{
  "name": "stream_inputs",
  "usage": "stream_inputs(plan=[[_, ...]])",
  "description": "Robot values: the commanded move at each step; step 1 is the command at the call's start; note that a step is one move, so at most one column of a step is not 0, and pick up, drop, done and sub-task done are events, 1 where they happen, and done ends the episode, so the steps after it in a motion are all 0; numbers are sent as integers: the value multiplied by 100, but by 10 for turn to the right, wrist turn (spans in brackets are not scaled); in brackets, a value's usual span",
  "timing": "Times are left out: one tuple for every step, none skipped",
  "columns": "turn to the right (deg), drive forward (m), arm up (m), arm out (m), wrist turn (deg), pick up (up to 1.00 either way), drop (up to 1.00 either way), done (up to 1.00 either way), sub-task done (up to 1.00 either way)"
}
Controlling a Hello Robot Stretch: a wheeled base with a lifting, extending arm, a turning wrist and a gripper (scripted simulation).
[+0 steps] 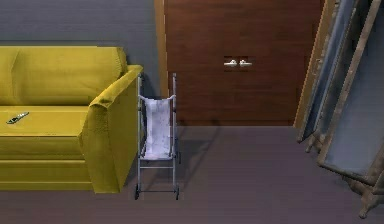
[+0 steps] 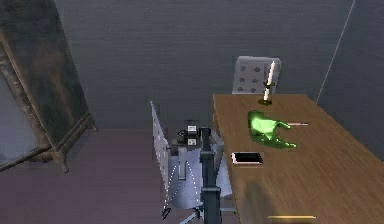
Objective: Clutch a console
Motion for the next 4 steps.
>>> stream_inputs(plan=[[0,0,0,0,450,0,0,0,0],[0,0,10,0,0,0,0,0,0],[0,0,0,0,450,0,0,0,0],[0,0,0,0,450,0,0,0,0]])
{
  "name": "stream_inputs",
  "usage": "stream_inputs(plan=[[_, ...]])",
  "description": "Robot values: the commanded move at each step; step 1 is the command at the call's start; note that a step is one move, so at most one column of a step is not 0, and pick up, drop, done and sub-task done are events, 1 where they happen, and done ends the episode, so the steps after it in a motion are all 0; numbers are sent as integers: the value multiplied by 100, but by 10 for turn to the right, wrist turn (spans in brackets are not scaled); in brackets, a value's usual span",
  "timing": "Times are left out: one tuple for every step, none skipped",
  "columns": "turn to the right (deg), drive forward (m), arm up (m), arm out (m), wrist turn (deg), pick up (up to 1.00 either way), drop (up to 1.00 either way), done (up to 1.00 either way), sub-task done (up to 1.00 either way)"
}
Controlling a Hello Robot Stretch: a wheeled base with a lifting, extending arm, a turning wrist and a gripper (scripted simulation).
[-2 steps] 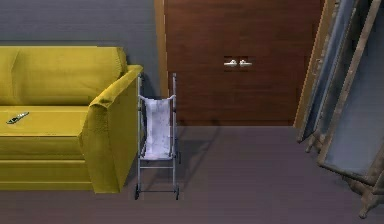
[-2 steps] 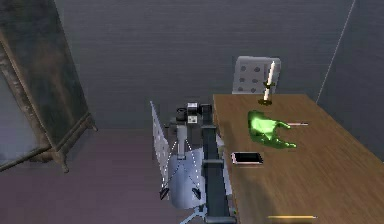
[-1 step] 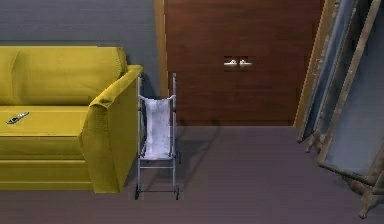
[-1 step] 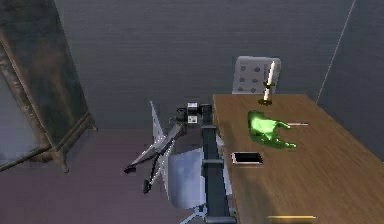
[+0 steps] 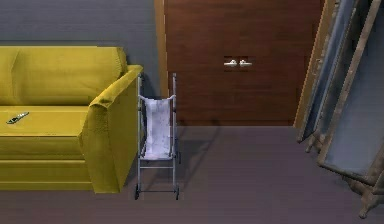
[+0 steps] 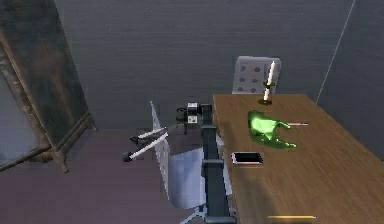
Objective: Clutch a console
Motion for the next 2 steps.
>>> stream_inputs(plan=[[0,0,0,0,450,0,0,0,0],[0,0,0,0,450,0,0,0,0]])
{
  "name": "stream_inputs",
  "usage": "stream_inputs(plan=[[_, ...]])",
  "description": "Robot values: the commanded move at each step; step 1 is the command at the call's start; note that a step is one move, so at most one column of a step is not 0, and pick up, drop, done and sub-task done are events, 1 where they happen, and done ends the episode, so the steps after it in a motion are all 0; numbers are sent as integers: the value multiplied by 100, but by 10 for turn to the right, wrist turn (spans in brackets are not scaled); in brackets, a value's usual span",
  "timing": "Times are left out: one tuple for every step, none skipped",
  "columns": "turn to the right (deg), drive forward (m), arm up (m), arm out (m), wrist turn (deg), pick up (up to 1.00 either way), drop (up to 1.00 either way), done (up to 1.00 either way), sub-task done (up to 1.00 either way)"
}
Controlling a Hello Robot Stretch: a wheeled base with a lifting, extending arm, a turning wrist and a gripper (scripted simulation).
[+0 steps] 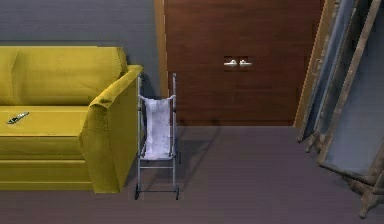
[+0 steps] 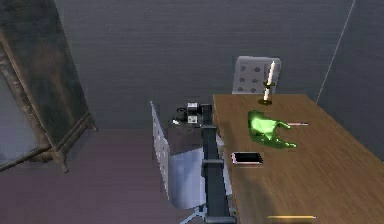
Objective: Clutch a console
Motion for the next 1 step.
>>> stream_inputs(plan=[[0,0,0,0,420,0,0,0,0]])
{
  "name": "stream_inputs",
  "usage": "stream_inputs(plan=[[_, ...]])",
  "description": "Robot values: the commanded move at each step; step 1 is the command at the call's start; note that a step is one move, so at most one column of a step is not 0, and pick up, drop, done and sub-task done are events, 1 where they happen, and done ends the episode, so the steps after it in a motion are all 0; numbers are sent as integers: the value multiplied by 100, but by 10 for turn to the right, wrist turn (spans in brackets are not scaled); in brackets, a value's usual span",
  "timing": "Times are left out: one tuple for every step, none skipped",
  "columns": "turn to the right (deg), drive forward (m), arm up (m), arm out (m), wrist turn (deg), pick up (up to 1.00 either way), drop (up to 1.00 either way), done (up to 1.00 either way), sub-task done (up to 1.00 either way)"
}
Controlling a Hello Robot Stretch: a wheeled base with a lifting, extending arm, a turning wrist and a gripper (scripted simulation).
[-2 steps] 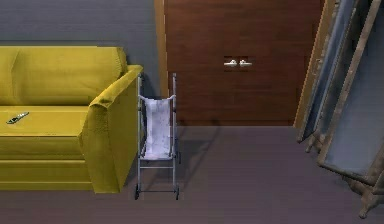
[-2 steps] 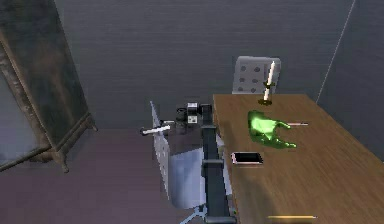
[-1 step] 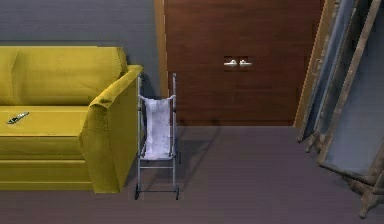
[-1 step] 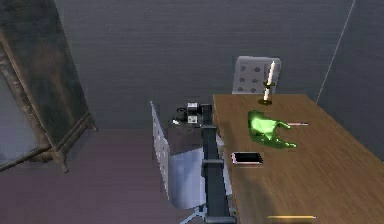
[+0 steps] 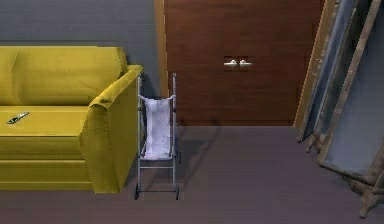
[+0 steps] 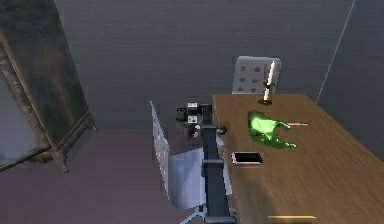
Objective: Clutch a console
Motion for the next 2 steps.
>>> stream_inputs(plan=[[0,0,-40,0,0,0,0,0,0],[0,0,0,0,0,100,0,0,0]])
